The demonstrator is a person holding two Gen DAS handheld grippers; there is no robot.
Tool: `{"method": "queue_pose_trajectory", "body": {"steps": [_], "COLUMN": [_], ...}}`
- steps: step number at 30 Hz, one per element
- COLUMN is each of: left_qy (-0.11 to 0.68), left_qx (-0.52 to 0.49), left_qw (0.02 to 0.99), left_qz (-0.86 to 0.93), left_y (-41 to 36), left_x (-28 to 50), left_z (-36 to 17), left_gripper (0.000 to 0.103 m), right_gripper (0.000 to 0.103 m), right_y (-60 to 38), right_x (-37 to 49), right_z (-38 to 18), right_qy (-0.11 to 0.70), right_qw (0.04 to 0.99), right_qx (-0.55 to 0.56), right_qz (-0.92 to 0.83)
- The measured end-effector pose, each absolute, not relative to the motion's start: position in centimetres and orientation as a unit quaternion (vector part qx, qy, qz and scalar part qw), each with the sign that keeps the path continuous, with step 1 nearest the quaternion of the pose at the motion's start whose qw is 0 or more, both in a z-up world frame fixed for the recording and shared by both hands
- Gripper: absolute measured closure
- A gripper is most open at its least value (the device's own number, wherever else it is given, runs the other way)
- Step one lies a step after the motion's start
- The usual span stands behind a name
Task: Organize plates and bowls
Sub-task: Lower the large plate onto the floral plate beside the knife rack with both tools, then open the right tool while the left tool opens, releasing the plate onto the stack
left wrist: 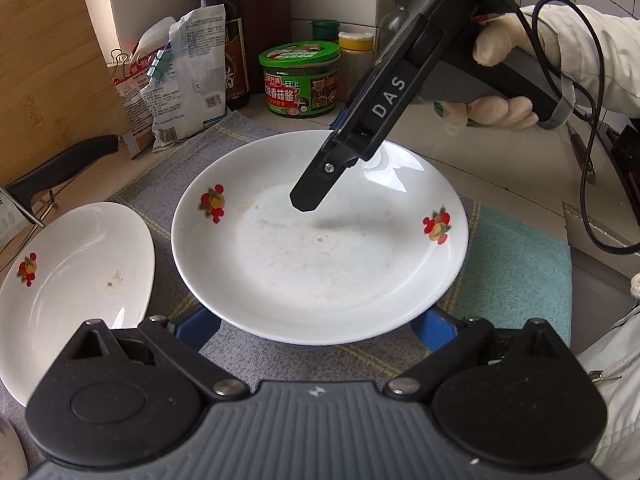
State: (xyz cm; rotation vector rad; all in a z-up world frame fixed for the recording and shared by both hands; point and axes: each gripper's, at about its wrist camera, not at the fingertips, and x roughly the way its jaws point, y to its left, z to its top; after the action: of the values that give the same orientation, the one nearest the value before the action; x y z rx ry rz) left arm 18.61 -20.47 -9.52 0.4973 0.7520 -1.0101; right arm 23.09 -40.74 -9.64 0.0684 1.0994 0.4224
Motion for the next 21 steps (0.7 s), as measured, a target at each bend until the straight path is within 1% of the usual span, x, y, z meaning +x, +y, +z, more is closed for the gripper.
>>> {"method": "queue_pose_trajectory", "body": {"steps": [21], "left_qy": [0.331], "left_qx": [0.244], "left_qw": [0.781], "left_qz": [-0.47], "left_y": [-19.98], "left_x": [18.98], "left_z": [-9.8], "left_gripper": [0.004], "right_gripper": [0.019], "right_y": [-41.36], "right_x": [22.23], "right_z": [-9.26], "right_qy": [0.523], "right_qw": [0.831], "right_qx": [0.041], "right_qz": [0.187]}}
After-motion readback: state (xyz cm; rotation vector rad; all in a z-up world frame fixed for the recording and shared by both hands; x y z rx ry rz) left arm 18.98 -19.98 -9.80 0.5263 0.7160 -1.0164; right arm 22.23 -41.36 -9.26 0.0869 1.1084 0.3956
